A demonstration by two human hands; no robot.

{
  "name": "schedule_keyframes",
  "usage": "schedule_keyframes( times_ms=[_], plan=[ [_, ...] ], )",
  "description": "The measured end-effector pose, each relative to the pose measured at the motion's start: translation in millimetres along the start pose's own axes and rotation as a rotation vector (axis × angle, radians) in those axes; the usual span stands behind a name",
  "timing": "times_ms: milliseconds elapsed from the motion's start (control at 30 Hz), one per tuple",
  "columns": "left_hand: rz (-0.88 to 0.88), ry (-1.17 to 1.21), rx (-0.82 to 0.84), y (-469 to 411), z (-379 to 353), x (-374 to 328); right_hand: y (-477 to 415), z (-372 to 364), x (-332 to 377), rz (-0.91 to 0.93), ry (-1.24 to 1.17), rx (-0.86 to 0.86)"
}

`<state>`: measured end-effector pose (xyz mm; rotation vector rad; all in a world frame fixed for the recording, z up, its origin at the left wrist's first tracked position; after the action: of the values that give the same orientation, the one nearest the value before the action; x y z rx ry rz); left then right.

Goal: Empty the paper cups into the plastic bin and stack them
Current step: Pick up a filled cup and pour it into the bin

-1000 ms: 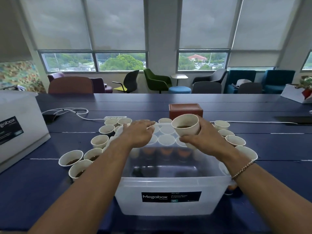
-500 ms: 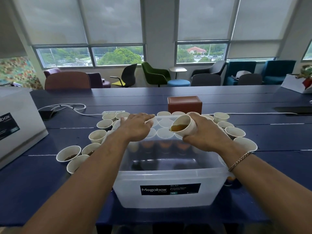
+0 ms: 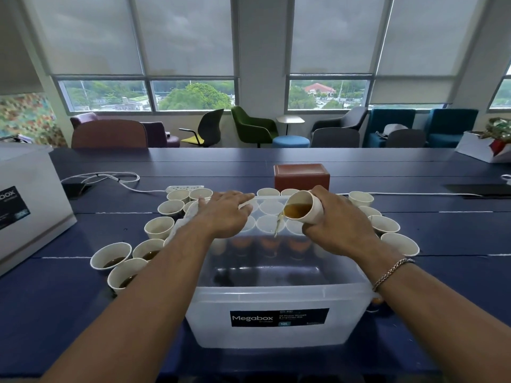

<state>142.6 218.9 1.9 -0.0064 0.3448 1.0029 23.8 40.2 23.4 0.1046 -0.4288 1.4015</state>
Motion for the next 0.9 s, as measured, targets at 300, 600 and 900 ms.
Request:
schedule_keyframes(
  times_ms=[300,600,900],
  plan=[
    [-0.004,-0.02,0.001,1,1,-1,2,3,4,-0.026,0.084,-0.05],
    [-0.002,-0.011,0.01,3,-3,-1,6,4,8,-0.025,0.113,-0.049],
    [-0.004,-0.036,0.02,6,-4,-3,10,5,12,-0.022,0.144,-0.055]
  ],
)
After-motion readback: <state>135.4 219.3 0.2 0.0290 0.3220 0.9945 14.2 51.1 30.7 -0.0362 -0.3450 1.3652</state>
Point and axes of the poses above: each hand's wrist, its own y-axis away from the middle knuckle, its own z-axis out of the back of the hand, x = y × z, the point moved 8 cm from there along -y, towards the middle knuckle, and after that the axes turned 13 degrees about x, right-handed, at the moved point
